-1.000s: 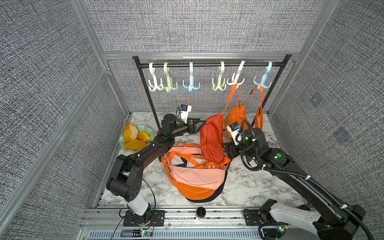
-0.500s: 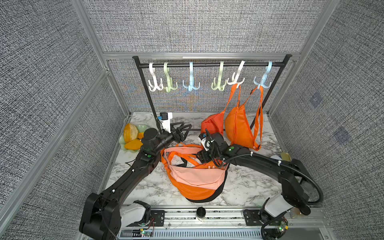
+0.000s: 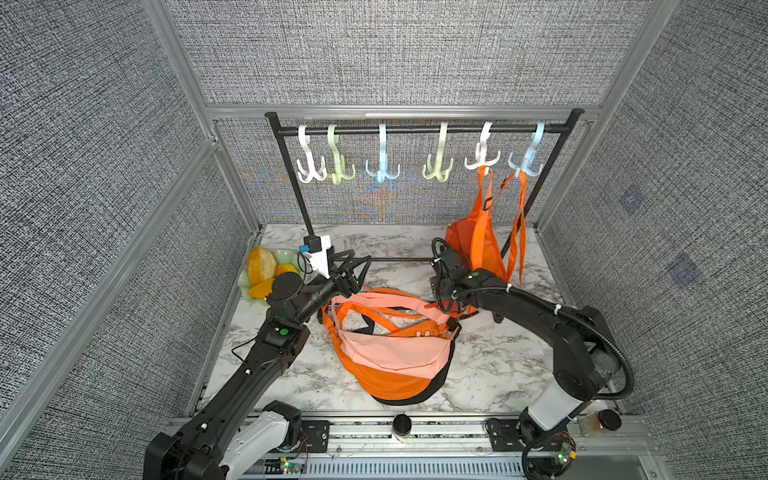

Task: Hang the bag on a hook
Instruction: Hang the bag on the hook.

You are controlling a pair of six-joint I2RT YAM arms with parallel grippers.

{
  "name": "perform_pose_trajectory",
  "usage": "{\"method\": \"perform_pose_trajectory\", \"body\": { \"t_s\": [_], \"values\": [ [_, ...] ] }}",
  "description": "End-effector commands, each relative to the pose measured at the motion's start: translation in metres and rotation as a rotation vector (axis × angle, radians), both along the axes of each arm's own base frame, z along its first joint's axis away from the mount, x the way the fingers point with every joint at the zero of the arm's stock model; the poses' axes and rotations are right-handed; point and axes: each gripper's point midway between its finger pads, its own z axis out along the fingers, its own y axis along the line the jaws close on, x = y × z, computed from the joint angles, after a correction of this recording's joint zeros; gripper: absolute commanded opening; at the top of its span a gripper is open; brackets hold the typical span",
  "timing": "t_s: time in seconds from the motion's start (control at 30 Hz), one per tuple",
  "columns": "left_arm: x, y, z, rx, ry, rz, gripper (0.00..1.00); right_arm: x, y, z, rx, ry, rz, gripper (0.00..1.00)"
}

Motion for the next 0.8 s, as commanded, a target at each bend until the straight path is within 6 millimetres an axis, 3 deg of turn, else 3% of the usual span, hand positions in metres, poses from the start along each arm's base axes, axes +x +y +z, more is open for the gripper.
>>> {"method": "perform_pose_trajectory", "body": {
  "t_s": [0.0, 0.17, 0.23, 0.33, 0.43, 0.6, 0.63, 0.77],
  "values": [
    [0.002, 0.007, -0.003, 0.015, 0.000, 0.046, 0.71, -0.001, -0.028, 0.007, -0.043, -0.010, -0.083, 0.80],
    [0.001, 0.016, -0.006, 0.021, 0.018, 0.091, 0.72, -0.002, -0.041, 0.018, -0.045, -0.023, -0.113, 0.80],
    [0.000, 0.018, -0.008, 0.021, 0.025, 0.101, 0.72, -0.008, -0.028, 0.020, -0.006, -0.018, -0.070, 0.80],
    [-0.003, 0.022, -0.012, 0.028, 0.036, 0.112, 0.72, -0.028, 0.007, 0.023, 0.034, -0.050, 0.036, 0.80],
    [-0.008, 0.024, -0.017, 0.013, 0.066, 0.111, 0.73, -0.058, 0.047, 0.030, 0.102, -0.063, 0.174, 0.80],
    [-0.026, 0.028, -0.027, -0.048, 0.065, 0.080, 0.75, -0.124, 0.102, 0.039, 0.327, 0.101, 0.451, 0.80],
    [-0.028, 0.029, -0.030, -0.053, 0.072, 0.081, 0.75, -0.136, 0.111, 0.041, 0.178, 0.087, 0.724, 0.96],
    [-0.030, 0.037, -0.060, -0.058, 0.124, 0.115, 0.76, -0.195, 0.145, 0.046, 0.269, 0.194, 0.915, 0.99]
  ]
}}
